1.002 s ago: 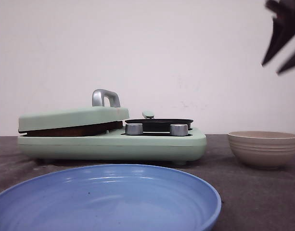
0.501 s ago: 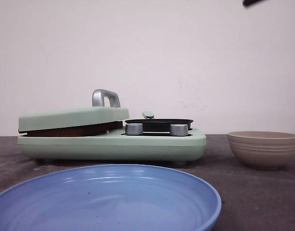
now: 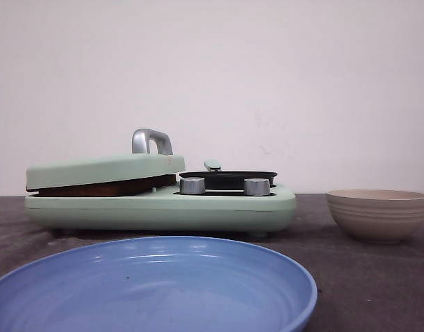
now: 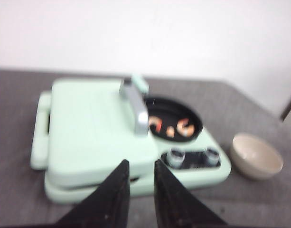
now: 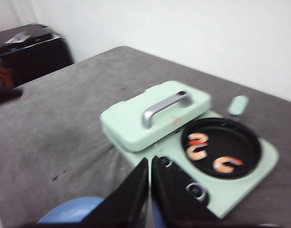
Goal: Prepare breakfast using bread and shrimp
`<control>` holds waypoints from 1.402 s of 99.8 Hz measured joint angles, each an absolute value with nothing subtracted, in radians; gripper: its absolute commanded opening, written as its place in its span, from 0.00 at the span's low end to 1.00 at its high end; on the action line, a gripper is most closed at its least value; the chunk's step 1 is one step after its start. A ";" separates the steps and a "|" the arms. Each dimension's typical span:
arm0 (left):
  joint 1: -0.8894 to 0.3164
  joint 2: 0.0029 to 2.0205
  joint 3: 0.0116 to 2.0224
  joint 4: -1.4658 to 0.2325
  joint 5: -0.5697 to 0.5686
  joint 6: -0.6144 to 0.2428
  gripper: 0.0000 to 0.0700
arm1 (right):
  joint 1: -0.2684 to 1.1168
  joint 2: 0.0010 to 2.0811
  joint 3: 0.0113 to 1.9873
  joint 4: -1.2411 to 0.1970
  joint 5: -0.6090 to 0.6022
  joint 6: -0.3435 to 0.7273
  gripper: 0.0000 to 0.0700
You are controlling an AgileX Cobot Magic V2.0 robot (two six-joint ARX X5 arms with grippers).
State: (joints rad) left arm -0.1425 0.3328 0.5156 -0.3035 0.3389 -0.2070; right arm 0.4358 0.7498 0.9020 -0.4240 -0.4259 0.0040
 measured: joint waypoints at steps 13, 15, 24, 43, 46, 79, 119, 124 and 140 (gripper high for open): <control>-0.142 0.307 0.425 -0.283 0.324 -0.237 0.00 | 0.472 0.713 0.702 -0.295 -0.405 0.019 0.00; -0.142 0.301 0.409 -0.271 0.316 -0.247 0.00 | 0.475 0.709 0.675 -0.279 -0.397 0.024 0.00; -0.142 0.252 0.346 -0.206 0.263 -0.298 0.00 | 0.478 0.673 0.581 -0.226 -0.374 0.033 0.00; -0.142 0.157 0.293 -0.221 0.226 -0.337 0.00 | 0.478 0.619 0.505 -0.196 -0.366 0.033 0.00; -0.142 0.145 0.287 -0.233 0.227 -0.339 0.00 | 0.478 0.614 0.494 -0.196 -0.367 0.033 0.00; -0.142 0.020 0.251 -0.369 0.199 -0.354 0.00 | 0.483 0.596 0.389 -0.125 -0.395 0.061 0.00; -0.142 0.006 0.252 -0.467 0.183 -0.456 0.00 | 0.483 0.596 0.389 -0.117 -0.336 0.076 0.00; -0.142 0.006 0.252 -0.468 0.183 -0.480 0.00 | 0.483 0.596 0.389 -0.117 -0.336 0.083 0.00; -0.142 0.006 0.252 -0.467 0.183 -0.509 0.00 | 0.483 0.596 0.389 -0.117 -0.336 0.093 0.00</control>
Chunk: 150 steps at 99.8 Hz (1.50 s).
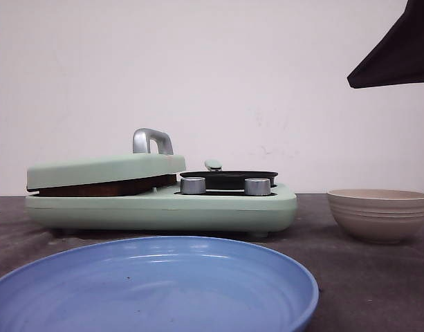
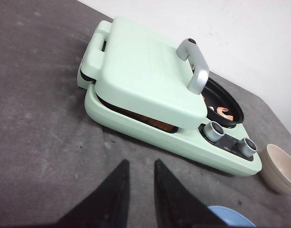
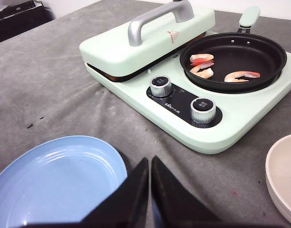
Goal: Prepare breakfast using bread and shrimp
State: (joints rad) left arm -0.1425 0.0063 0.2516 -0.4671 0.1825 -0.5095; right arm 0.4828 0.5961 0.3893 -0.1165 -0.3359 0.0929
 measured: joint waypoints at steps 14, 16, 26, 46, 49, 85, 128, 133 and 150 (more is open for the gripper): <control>-0.142 0.006 0.252 -0.467 0.183 -0.513 0.00 | 0.483 0.596 0.389 -0.116 -0.336 0.094 0.00; -0.142 0.006 0.252 -0.467 0.183 -0.513 0.00 | 0.483 0.596 0.389 -0.116 -0.336 0.094 0.00; -0.142 0.006 0.251 -0.467 0.183 -0.514 0.00 | 0.483 0.596 0.389 -0.116 -0.336 0.094 0.00; -0.142 0.006 0.252 -0.467 0.183 -0.516 0.00 | 0.483 0.596 0.389 -0.116 -0.336 0.094 0.00; -0.142 0.006 0.252 -0.467 0.183 -0.516 0.00 | 0.483 0.596 0.389 -0.116 -0.336 0.094 0.00; -0.133 0.006 0.251 -0.467 0.167 -0.510 0.00 | 0.483 0.596 0.389 -0.116 -0.336 0.094 0.00; -0.006 0.006 0.032 -0.052 0.058 -0.154 0.00 | 0.483 0.596 0.389 -0.116 -0.336 0.094 0.00; -0.006 0.004 0.032 -0.115 0.058 -0.142 0.00 | 0.483 0.596 0.389 -0.116 -0.336 0.094 0.00; -0.006 0.004 0.032 -0.183 0.034 -0.109 0.00 | 0.483 0.596 0.389 -0.115 -0.336 0.094 0.00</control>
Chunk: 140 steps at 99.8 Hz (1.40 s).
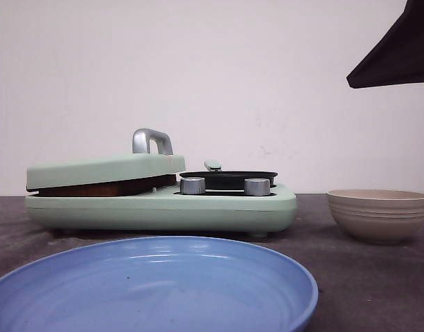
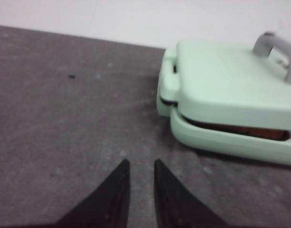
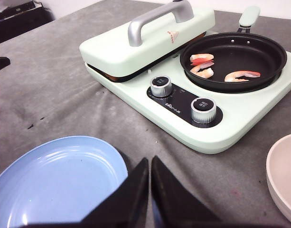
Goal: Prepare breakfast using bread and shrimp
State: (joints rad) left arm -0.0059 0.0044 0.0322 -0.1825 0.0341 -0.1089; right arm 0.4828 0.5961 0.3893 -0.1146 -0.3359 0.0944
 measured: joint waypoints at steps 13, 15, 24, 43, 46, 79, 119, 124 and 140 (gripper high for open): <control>-0.006 0.004 0.032 -0.183 0.028 -0.091 0.00 | 0.483 0.596 0.389 -0.115 -0.336 0.094 0.00; -0.007 0.004 0.032 -0.183 0.028 -0.091 0.00 | 0.483 0.596 0.389 -0.115 -0.336 0.094 0.00; -0.007 0.004 0.032 -0.183 0.038 -0.094 0.00 | 0.483 0.596 0.389 -0.115 -0.336 0.094 0.00; -0.007 0.004 0.032 -0.183 0.048 -0.096 0.00 | 0.483 0.596 0.389 -0.115 -0.336 0.094 0.00; -0.007 0.004 0.032 -0.183 0.048 -0.096 0.00 | 0.483 0.596 0.389 -0.115 -0.336 0.094 0.00; -0.007 0.004 0.032 -0.183 0.048 -0.096 0.00 | 0.483 0.596 0.389 -0.115 -0.336 0.094 0.00; -0.007 0.004 0.032 -0.183 0.049 -0.096 0.00 | 0.445 0.401 0.315 -0.136 0.019 -0.037 0.00; -0.007 0.004 0.032 -0.183 0.049 -0.096 0.00 | 0.421 0.345 0.256 -0.090 0.052 -0.076 0.00; -0.007 0.004 0.032 -0.183 0.049 -0.096 0.00 | 0.355 0.197 0.047 0.001 0.033 -0.129 0.00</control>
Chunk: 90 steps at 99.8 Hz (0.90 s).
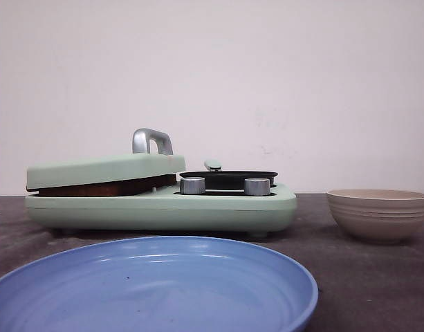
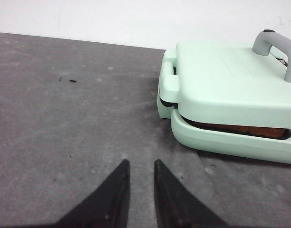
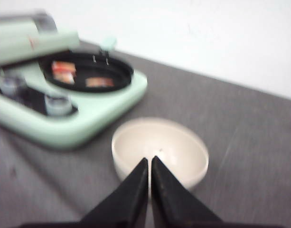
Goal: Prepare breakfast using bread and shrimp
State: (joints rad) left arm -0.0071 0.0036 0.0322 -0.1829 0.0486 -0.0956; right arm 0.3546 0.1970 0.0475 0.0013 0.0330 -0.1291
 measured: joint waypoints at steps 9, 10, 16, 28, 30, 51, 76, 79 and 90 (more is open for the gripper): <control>-0.007 0.004 0.032 -0.183 0.049 -0.096 0.00 | 0.328 0.112 0.014 -0.111 0.019 -0.136 0.00; -0.007 0.004 0.032 -0.183 0.049 -0.096 0.00 | 0.325 0.101 0.014 -0.122 0.019 -0.137 0.00; -0.007 0.004 0.032 -0.183 0.050 -0.096 0.00 | 0.309 0.045 0.016 -0.173 0.009 -0.142 0.00; -0.007 0.004 0.032 -0.183 0.050 -0.096 0.00 | 0.276 0.000 0.017 -0.176 0.015 -0.157 0.00; -0.007 0.004 0.032 -0.183 0.051 -0.096 0.00 | 0.271 0.002 0.017 -0.176 0.015 -0.158 0.00; -0.007 0.004 0.032 -0.183 0.051 -0.096 0.00 | 0.236 0.002 0.017 -0.176 0.014 -0.160 0.00; -0.007 0.004 0.032 -0.183 0.051 -0.096 0.00 | 0.210 0.002 0.017 -0.176 0.015 -0.160 0.00; -0.007 0.004 0.032 -0.183 0.051 -0.096 0.00 | 0.210 0.002 0.017 -0.176 0.015 -0.160 0.00; -0.007 0.004 0.032 -0.183 0.051 -0.096 0.00 | 0.210 0.002 0.017 -0.176 0.015 -0.160 0.00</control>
